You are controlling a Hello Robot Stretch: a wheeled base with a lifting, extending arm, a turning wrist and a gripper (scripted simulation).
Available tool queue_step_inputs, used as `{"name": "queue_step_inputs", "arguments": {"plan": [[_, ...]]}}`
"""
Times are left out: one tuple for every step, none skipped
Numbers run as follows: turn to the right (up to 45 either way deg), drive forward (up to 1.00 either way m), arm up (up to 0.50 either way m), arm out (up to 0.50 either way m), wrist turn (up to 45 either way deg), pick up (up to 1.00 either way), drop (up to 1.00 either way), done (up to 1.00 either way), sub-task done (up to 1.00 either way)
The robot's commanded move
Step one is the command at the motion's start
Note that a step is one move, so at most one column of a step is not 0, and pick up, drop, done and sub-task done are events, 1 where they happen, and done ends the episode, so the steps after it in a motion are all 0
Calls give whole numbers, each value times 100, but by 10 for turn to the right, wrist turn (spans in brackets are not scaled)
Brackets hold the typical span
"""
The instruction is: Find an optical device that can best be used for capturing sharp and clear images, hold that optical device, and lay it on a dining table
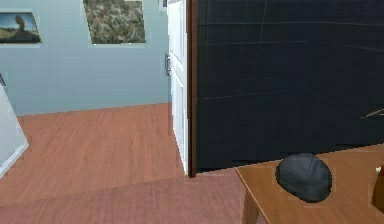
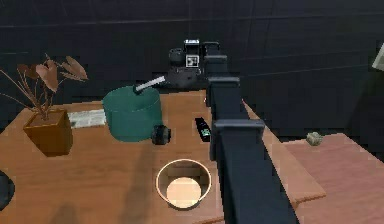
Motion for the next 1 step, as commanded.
{"name": "queue_step_inputs", "arguments": {"plan": [[0,0,0,0,0,0,0,100,0]]}}
